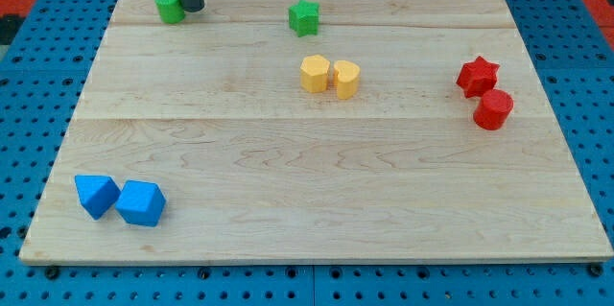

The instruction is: Move the green circle towards the top left corner

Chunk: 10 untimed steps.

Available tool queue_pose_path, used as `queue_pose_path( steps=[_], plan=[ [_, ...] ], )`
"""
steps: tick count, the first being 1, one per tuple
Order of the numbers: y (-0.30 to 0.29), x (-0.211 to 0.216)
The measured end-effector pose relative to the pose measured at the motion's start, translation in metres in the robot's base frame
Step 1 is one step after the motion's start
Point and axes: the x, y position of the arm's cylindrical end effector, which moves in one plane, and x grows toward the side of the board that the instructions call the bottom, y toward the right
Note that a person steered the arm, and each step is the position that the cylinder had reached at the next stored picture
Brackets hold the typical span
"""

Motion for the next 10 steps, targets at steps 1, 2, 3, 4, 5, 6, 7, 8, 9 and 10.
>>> queue_pose_path(
  steps=[1,2,3,4,5,6,7,8,9,10],
  plan=[
    [-0.003,0.000],
    [-0.004,0.000],
    [-0.004,0.000],
    [0.014,0.001],
    [0.044,0.003],
    [0.044,0.003],
    [0.044,0.009],
    [0.044,0.032],
    [0.044,0.063],
    [0.044,0.098]
  ],
)
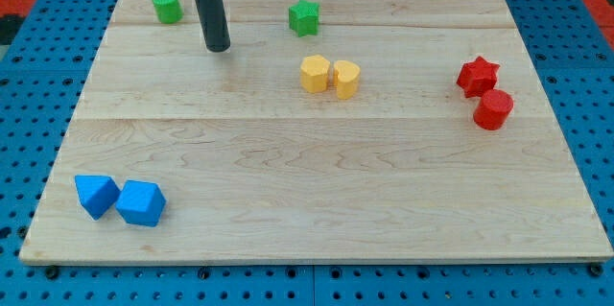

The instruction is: Move the green circle towards the top left corner

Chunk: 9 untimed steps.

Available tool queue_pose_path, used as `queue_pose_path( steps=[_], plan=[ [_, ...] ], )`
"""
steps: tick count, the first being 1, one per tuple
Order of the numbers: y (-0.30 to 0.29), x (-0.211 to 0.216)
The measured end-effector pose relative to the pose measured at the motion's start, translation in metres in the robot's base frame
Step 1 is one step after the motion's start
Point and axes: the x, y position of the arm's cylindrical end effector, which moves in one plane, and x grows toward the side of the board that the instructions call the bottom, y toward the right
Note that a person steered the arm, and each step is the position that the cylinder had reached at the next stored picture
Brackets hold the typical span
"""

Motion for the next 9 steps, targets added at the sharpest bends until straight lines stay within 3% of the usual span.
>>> queue_pose_path(
  steps=[3,5,6,9],
  plan=[
    [0.000,0.164],
    [0.000,0.174],
    [0.001,0.223],
    [0.001,0.273]
  ],
)
